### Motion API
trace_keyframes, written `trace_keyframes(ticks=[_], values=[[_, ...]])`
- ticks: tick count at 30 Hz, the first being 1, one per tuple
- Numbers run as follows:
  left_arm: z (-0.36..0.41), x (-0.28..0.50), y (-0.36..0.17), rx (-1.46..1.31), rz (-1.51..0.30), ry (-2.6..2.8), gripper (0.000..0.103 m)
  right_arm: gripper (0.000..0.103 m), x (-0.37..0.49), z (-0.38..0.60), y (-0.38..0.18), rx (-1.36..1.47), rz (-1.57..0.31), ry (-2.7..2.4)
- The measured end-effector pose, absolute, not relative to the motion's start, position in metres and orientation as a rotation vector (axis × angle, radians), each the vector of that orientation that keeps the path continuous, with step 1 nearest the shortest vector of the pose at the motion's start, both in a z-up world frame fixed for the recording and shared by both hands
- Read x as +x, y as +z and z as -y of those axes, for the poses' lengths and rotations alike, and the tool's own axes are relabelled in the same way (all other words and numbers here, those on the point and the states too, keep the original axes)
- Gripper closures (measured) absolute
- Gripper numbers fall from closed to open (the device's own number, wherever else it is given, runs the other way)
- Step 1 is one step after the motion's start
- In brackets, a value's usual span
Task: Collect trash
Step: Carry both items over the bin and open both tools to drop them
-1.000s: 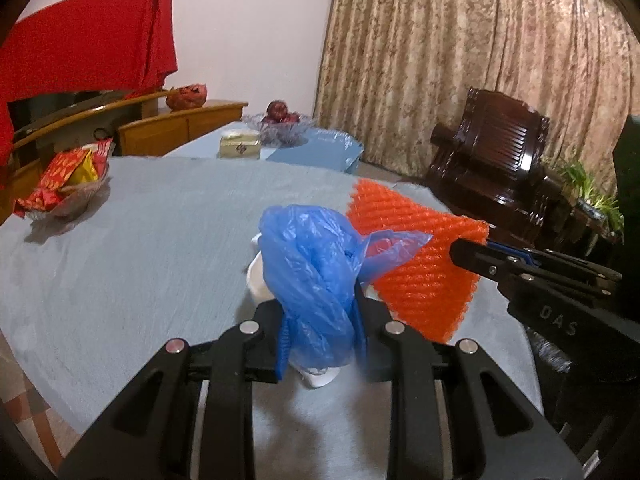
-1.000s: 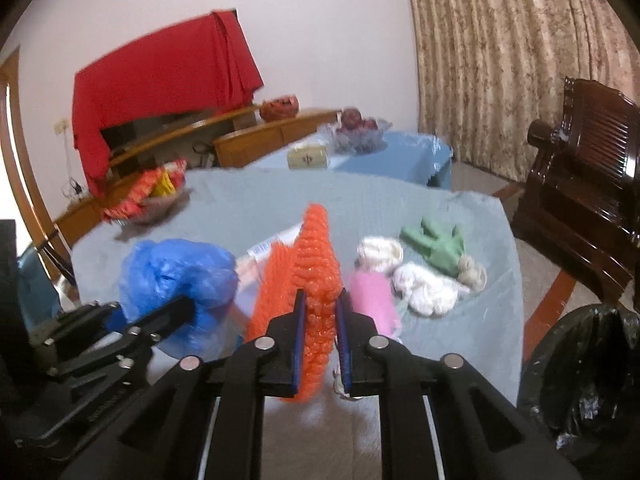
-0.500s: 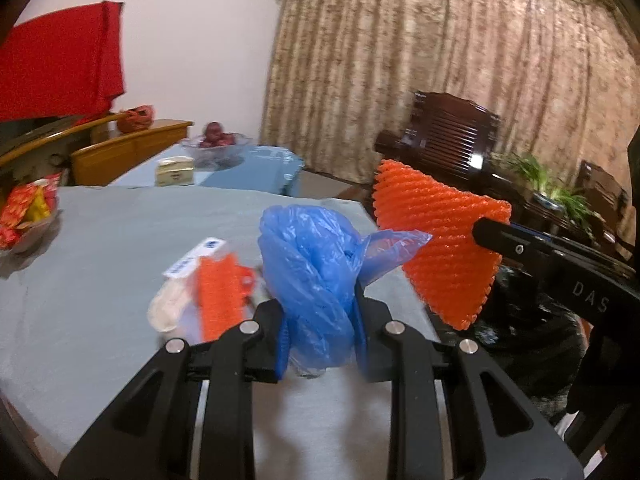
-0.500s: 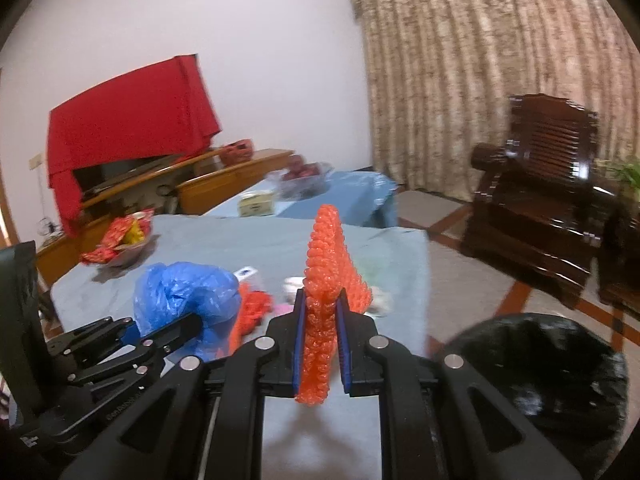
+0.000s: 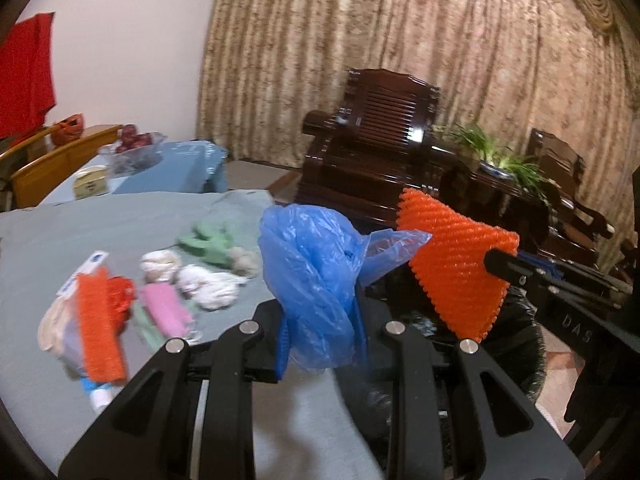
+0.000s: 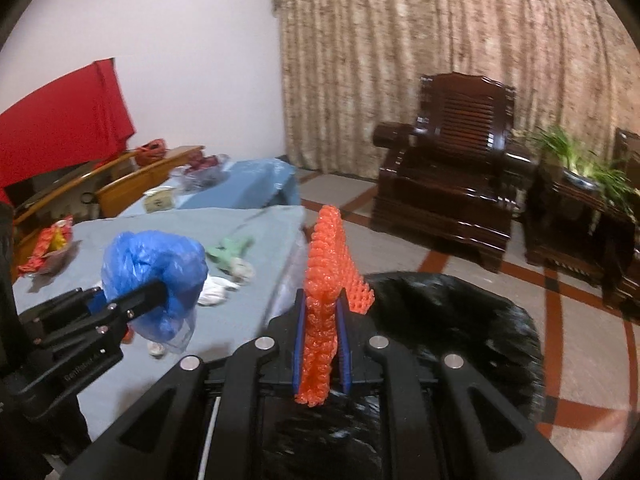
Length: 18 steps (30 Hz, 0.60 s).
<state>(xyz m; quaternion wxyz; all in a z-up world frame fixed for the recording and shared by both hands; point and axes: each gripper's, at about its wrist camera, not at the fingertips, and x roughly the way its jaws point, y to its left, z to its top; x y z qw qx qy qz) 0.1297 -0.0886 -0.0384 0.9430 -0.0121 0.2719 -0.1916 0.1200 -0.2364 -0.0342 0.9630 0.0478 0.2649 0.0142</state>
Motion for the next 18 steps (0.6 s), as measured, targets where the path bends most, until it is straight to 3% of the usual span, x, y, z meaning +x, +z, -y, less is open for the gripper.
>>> trace_keyframes(ticks=[14, 18], values=[[0.174, 0.147, -0.079, 0.018, -0.614, -0.542, 0.078, 0.089, 0.115, 0.311, -0.072, 0.155, -0.608, -0.119], [0.186, 0.156, -0.1, 0.025, -0.639, -0.566, 0.07, 0.087, 0.117, 0.322, -0.089, 0.161, -0.644, -0.153]])
